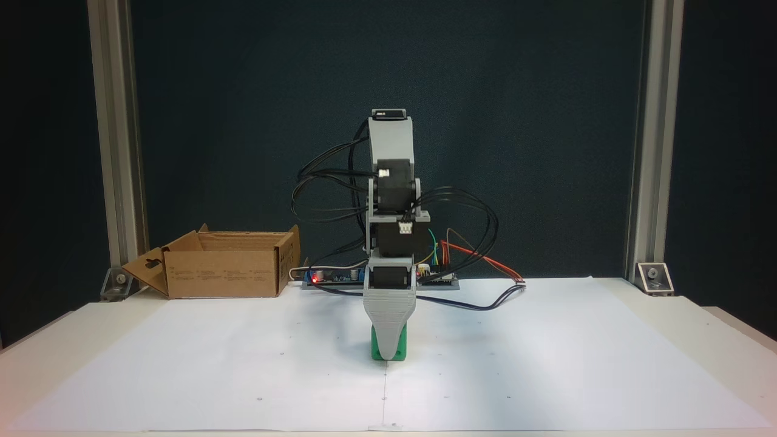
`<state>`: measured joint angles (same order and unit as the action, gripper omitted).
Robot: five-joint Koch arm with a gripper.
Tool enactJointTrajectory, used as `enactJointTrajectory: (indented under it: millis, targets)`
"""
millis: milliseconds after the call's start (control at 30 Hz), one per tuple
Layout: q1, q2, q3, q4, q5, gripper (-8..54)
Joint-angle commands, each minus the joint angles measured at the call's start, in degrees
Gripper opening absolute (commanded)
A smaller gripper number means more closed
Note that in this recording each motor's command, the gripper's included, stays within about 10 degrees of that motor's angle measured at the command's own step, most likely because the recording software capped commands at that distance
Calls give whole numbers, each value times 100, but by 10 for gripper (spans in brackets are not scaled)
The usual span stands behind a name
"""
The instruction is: Grasp a green dice and put it in the bin.
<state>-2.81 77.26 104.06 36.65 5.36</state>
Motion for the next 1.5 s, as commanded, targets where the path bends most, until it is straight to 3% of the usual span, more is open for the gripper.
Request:
enactJointTrajectory:
  millis: [0, 233, 467, 1200, 1367, 1467]
  targets:
    - [0, 26, -79, -53, 229, 420]
    - [26, -44, -79, -149, 229, 411]
    - [18, -53, 141, -624, 229, 334]
    - [220, -53, 220, -756, 202, 332]
    - [185, -35, 352, -756, 211, 144]
    - [158, 35, 378, -756, 211, 115]
